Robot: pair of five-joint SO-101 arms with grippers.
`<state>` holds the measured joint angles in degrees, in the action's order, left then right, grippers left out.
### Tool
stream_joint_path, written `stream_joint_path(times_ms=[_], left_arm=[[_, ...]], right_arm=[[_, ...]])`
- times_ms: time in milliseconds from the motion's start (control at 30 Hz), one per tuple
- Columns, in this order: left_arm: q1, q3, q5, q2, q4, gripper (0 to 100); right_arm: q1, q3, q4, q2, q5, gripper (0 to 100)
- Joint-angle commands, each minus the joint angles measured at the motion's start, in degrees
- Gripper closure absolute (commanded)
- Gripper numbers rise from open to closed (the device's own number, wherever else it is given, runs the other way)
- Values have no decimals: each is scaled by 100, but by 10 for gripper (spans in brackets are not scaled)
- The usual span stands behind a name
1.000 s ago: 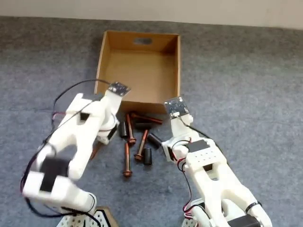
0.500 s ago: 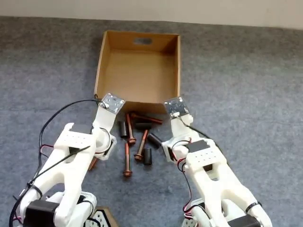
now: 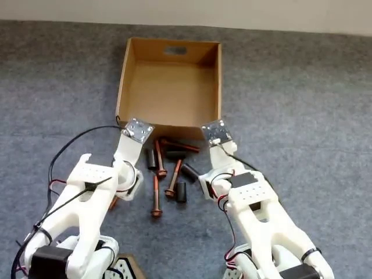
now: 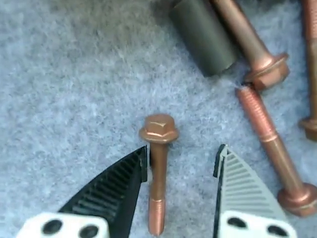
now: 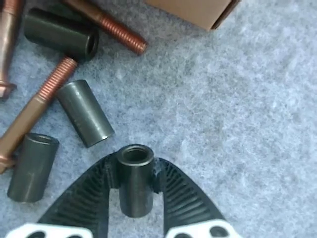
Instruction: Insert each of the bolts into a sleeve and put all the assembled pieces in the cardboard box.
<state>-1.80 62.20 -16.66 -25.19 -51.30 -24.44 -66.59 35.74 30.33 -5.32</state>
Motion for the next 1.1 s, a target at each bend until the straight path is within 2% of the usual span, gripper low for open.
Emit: stream_joint_path(times_ms=[0,433,600,667,767,967,1067], left_arm=[[-40,40,0,-163,53,770],[-40,13,-9,-154,290,778],[-40,4,-9,-154,308,930],[-40,4,-9,-154,308,951],[-40,4,-9,-154,308,928],[-40,4,0,-154,308,822],[-40,4,0,-154,308,819]], right_arm=[[-13,22,-66,171,9,992],[-13,22,-66,171,9,992],[-13,22,-66,171,9,992],[-13,22,-66,171,9,992],[-13,22,-66,171,9,992],[-13,22,-66,171,9,992],[-13,22,-66,171,9,992]])
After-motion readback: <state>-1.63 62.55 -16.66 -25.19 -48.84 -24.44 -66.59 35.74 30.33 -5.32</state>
